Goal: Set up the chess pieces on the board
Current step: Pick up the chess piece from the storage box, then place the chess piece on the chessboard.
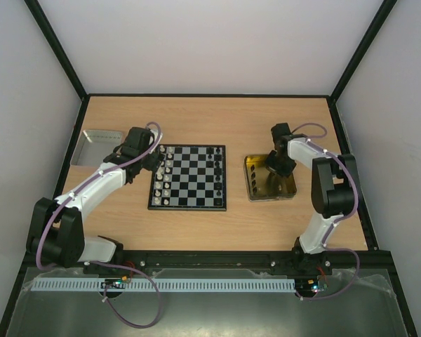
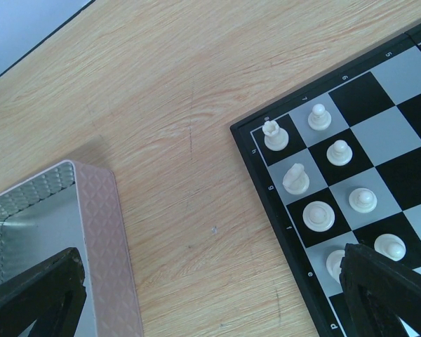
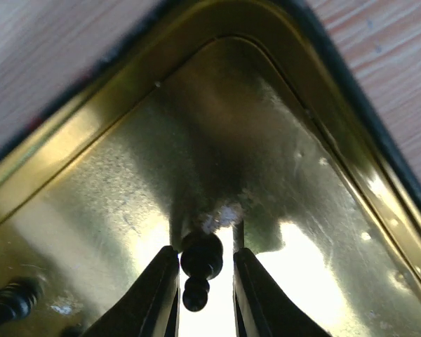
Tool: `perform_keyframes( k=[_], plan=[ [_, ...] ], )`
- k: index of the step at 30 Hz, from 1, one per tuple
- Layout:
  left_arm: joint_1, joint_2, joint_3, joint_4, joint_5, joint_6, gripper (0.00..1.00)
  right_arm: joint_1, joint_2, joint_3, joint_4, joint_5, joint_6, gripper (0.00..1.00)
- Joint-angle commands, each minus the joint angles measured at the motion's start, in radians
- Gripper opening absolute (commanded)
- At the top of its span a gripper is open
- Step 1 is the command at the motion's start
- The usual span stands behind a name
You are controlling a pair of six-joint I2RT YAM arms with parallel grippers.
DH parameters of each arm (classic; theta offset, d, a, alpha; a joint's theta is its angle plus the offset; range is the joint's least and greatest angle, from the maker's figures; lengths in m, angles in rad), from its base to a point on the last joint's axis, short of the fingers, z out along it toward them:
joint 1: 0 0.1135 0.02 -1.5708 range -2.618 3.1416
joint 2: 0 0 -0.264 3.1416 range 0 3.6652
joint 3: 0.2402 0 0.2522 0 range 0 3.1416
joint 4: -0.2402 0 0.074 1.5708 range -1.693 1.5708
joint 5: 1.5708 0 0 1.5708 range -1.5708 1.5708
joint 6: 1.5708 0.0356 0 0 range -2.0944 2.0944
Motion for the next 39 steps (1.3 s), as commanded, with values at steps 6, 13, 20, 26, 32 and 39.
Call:
perform_keyframes(
  k=[6, 13, 20, 26, 32, 39],
  plan=[
    [-0.005, 0.002, -0.009, 0.003, 0.002, 0.006, 0.99, -0.004, 0.023, 0.045, 0.009, 0.022, -0.011, 0.14],
    [-0.005, 0.003, -0.011, 0.006, 0.000, 0.006, 0.99, -0.004, -0.012, 0.019, -0.004, 0.026, -0.013, 0.02],
    [-0.005, -0.001, -0.014, 0.006, 0.000, 0.006, 0.99, 0.099, -0.103, 0.088, -0.087, 0.091, -0.049, 0.02],
    [-0.007, 0.008, -0.008, 0.004, 0.002, 0.007, 0.99, 0.285, -0.082, 0.281, -0.207, 0.062, -0.057, 0.02],
    [-0.010, 0.005, -0.011, 0.003, -0.004, 0.009, 0.99, 0.433, 0.056, 0.502, -0.297, 0.079, -0.104, 0.02],
    [-0.008, 0.003, -0.014, 0.005, -0.009, 0.011, 0.99, 0.508, 0.211, 0.647, -0.365, 0.067, -0.161, 0.02]
  ],
)
